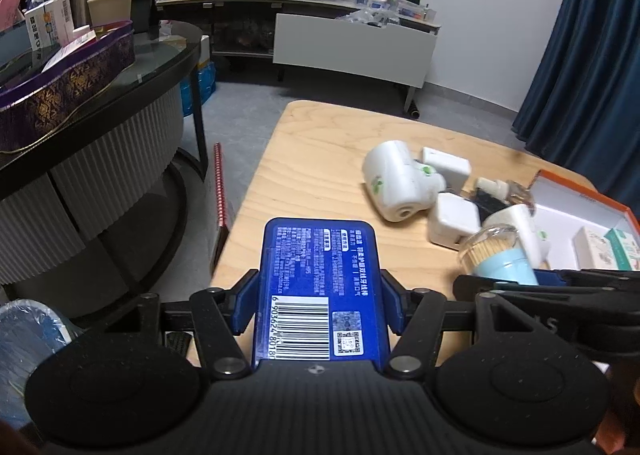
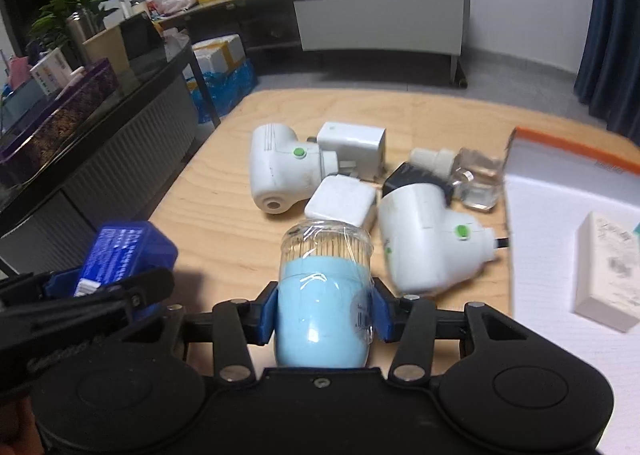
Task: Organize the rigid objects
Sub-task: 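Carry the blue tin and light-blue canister over the open white box, then lower both objects into the box and open both tools, then move both tools back toward the white plug-in heaters, then grasp a white plug-in heater with the left tool while the right tool grasps another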
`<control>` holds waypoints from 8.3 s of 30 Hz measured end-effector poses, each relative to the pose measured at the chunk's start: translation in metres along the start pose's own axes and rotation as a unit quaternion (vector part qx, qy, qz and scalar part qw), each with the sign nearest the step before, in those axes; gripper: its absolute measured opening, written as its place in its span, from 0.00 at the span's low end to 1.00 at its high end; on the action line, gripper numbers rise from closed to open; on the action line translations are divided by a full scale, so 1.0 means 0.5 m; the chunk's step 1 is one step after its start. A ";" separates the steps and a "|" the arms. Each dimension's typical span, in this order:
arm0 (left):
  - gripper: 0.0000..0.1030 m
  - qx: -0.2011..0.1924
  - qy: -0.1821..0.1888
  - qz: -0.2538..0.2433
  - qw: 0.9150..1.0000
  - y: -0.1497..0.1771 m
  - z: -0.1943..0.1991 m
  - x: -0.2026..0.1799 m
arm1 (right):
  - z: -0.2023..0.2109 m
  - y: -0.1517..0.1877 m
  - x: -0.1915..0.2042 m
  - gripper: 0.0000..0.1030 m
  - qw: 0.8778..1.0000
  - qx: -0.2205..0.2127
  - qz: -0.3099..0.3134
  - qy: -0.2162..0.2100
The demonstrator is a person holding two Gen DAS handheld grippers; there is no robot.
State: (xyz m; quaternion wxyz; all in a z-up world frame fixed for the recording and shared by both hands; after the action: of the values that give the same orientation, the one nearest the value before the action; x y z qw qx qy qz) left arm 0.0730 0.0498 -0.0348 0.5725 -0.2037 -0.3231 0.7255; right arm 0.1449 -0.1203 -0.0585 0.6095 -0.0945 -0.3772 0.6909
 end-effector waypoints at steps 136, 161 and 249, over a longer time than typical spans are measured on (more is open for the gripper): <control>0.60 0.018 0.168 -0.149 0.974 0.070 0.146 -0.495 | 0.379 0.079 -0.392 0.56 0.981 -0.107 -0.110 0.123; 0.71 0.037 0.223 -0.178 0.958 0.085 0.115 -0.557 | 0.287 0.005 -0.442 0.56 0.987 -0.085 -0.106 0.090; 0.96 -0.010 0.064 -0.080 0.995 -0.115 -0.200 -0.128 | 0.144 0.001 -0.167 0.70 0.999 -0.042 -0.017 -0.009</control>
State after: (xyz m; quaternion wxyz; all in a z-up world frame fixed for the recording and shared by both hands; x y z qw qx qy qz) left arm 0.1965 0.0194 -0.0703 0.6465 -0.2291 -0.3079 0.6594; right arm 0.1222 -0.2259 -0.0361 0.6135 -0.1075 -0.4127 0.6647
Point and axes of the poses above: each gripper's, at about its wrist camera, not at the fingertips, and z roughly against the way its jaws point, x to its left, y to its underside, the point moved 5 cm from there along -z, roughly the way its jaws point, and after that the axes turned 15 degrees about -y, right-handed, at the moved point
